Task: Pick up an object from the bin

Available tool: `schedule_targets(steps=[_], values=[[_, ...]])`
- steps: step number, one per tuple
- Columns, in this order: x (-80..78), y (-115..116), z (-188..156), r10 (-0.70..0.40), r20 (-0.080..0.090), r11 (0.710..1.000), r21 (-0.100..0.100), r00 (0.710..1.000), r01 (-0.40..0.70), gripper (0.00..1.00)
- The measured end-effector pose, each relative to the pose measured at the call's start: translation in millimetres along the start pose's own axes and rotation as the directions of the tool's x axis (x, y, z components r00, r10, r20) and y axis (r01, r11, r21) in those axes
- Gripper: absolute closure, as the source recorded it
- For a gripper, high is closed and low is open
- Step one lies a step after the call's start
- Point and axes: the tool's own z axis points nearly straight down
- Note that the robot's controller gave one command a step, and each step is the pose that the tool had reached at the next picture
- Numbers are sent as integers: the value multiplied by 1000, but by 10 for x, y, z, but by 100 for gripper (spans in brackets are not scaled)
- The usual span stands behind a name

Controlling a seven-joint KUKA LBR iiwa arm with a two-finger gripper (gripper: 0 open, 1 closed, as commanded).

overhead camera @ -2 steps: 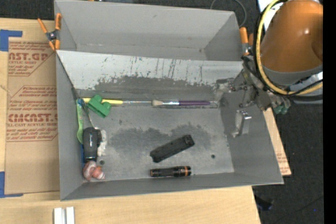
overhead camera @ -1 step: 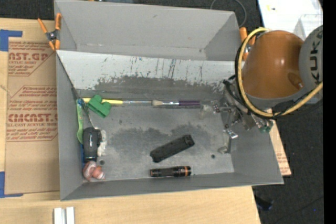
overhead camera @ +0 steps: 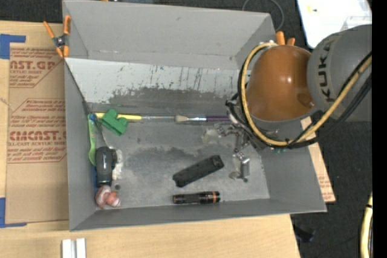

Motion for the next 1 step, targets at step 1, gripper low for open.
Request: schedule_targets(steps=[1], values=[[-170,281,160,-21,-5,1000,-3,1000,21,0]])
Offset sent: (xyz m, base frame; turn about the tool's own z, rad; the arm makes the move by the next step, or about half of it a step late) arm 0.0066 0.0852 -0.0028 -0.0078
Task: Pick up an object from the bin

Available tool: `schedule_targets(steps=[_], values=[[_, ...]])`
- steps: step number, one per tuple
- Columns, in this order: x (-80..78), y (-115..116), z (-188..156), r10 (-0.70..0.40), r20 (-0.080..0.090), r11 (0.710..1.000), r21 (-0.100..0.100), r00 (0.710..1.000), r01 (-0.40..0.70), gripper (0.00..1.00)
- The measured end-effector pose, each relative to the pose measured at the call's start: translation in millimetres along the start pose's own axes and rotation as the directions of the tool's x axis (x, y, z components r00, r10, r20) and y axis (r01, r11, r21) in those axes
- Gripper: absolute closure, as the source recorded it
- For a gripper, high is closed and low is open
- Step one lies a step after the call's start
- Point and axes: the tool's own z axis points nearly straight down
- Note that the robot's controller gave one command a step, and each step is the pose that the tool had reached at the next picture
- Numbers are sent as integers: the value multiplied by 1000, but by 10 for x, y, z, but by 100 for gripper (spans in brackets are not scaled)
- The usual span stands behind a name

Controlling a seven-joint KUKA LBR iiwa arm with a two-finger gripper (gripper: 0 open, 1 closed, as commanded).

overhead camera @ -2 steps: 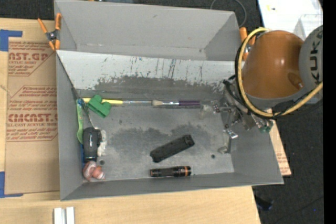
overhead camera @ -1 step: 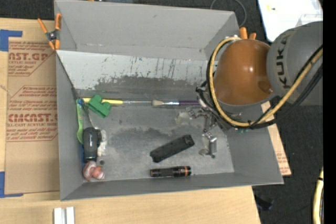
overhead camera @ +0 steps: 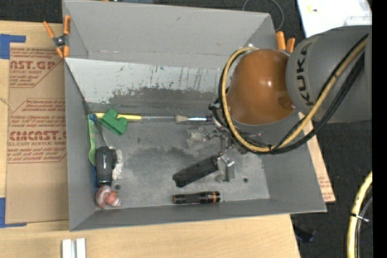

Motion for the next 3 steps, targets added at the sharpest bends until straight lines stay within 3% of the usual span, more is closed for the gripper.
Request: schedule_targets(steps=[1,2,3], values=[[-248,354,-91,9,2,1000,-1,1000,-9,0],[-424,114,347,79,9,997,-1,997,-79,0],[112,122,387,-113,6,994,-1,994,113,0]])
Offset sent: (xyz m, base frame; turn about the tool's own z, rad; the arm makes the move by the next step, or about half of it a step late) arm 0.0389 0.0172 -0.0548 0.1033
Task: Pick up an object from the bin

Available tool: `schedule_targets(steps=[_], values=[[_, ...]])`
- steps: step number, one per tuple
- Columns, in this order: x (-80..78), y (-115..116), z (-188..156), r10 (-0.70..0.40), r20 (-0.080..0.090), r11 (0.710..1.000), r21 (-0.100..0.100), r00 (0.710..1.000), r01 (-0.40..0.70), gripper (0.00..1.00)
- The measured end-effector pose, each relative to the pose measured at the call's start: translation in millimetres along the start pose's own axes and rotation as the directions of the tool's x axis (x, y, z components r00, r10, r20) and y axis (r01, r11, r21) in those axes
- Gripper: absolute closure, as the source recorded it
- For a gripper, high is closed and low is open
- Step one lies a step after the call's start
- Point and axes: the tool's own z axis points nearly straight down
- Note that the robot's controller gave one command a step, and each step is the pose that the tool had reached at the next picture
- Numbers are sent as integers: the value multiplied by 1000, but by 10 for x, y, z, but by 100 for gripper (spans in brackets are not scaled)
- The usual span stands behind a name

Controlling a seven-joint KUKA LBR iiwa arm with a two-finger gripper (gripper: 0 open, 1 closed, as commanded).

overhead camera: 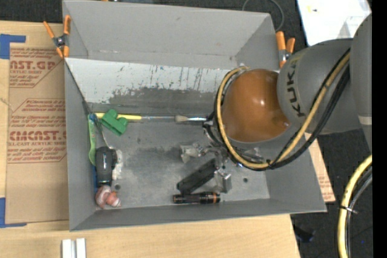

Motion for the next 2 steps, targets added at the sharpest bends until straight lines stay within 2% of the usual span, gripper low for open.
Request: schedule_targets(steps=[1,2], values=[[284,-304,156,-39,2,999,1,999,39,100],[264,-310,152,-40,9,999,5,999,40,0]])
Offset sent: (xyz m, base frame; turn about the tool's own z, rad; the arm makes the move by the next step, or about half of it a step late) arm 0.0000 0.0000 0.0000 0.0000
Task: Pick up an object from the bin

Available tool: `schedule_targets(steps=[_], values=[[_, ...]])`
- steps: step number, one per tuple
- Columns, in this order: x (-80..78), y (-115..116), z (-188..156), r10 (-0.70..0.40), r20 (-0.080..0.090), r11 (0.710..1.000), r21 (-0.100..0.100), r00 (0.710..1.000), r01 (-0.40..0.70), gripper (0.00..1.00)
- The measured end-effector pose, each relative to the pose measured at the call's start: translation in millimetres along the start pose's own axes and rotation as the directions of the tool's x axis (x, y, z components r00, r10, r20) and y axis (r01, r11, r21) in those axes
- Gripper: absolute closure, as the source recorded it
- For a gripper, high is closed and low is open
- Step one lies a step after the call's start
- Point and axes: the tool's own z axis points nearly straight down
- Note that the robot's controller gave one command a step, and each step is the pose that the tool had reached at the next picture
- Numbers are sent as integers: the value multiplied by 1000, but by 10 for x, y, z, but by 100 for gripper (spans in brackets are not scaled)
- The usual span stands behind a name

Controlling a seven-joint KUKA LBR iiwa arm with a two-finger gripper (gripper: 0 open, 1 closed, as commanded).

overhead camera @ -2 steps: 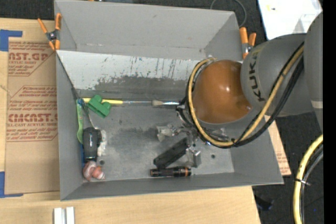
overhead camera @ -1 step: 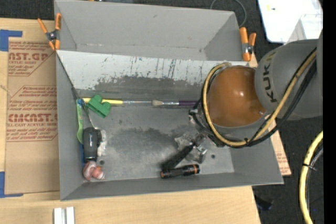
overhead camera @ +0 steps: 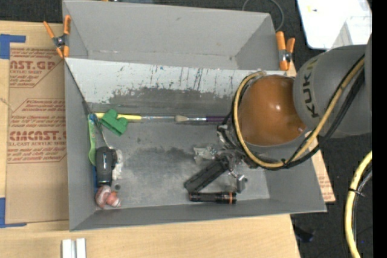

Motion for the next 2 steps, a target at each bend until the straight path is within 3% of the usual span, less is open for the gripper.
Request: schedule_targets(steps=[1,2], values=[[10,10,-5,1,-6,1000,-4,1000,-1,100],[10,10,-6,0,-6,1000,-3,1000,0,100]])
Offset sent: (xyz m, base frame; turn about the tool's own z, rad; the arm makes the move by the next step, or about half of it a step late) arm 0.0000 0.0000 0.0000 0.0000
